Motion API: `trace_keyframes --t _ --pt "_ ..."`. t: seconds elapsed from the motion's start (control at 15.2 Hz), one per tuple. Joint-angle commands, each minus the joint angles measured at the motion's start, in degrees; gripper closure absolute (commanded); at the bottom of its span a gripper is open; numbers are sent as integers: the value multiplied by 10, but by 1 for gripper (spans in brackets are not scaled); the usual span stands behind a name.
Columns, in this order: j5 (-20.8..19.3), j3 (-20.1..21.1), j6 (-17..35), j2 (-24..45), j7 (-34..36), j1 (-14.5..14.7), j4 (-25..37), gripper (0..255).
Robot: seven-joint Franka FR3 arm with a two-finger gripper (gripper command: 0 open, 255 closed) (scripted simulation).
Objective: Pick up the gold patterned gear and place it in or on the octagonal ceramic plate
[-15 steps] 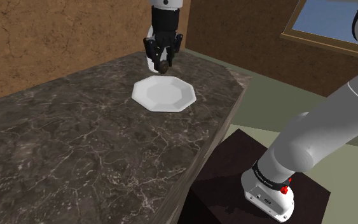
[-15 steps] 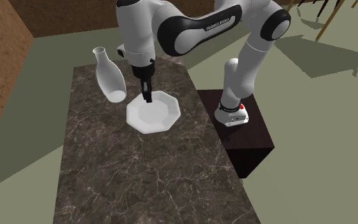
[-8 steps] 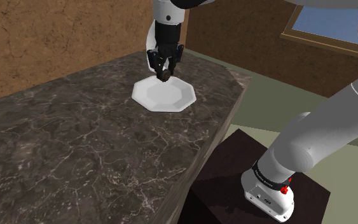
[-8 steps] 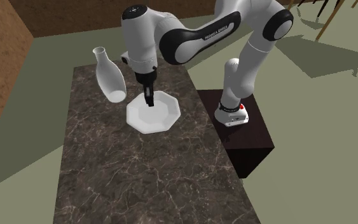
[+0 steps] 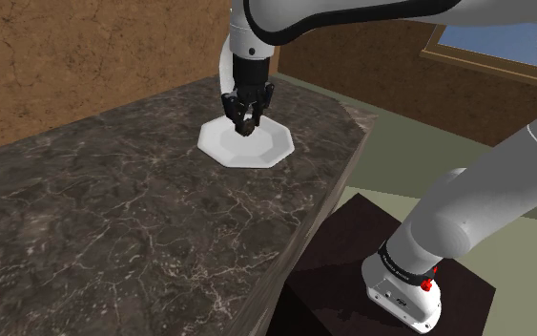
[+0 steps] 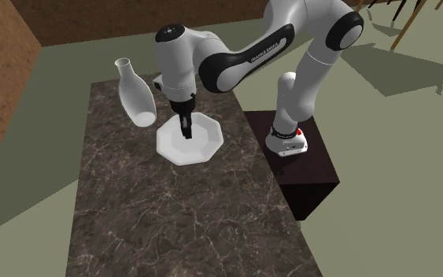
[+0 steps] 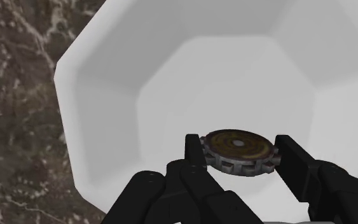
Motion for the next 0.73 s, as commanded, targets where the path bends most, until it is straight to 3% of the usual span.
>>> trace_keyframes --t 0.0,0.4,0.46,0.66 --pt "0 0 4 0 0 0 -4 255" --pt "0 0 4 0 0 0 -4 255" --pt "0 0 4 0 0 0 -4 0" --pt "0 0 4 0 0 0 -4 0"
